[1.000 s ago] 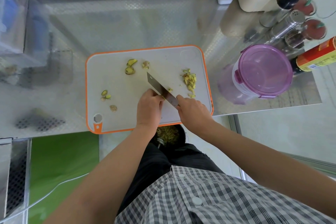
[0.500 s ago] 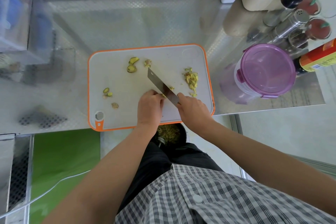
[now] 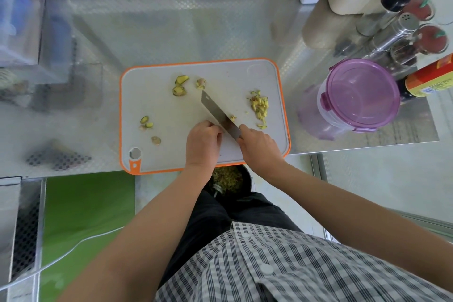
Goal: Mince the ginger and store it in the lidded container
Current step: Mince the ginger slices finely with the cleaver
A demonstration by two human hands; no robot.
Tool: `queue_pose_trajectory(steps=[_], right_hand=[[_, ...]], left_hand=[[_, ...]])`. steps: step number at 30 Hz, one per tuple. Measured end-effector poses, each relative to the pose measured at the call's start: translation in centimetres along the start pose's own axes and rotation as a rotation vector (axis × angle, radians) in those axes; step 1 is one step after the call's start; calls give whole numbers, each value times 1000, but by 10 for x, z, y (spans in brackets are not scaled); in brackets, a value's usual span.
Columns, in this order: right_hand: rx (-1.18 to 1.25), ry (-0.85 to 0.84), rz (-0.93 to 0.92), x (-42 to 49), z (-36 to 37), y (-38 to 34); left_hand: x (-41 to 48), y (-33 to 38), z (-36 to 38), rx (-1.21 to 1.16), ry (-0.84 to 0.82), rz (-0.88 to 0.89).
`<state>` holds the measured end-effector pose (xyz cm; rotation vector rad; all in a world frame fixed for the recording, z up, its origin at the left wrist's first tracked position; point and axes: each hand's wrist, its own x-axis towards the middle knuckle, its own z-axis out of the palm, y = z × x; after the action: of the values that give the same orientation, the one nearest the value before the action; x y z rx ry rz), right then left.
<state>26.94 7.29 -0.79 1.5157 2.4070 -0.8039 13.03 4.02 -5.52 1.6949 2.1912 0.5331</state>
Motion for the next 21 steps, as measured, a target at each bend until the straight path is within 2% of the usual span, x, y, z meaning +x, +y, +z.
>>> queue_pose_trajectory(steps=[6, 15, 21], right_hand=[[-40, 6, -50, -9, -8, -2], [-85, -43, 3, -1, -1, -3], [-2, -16, 9, 4, 3, -4]], left_hand=[[0, 0, -2, -11, 13, 8], [0, -2, 0, -16, 16, 21], [0, -2, 0, -48, 56, 5]])
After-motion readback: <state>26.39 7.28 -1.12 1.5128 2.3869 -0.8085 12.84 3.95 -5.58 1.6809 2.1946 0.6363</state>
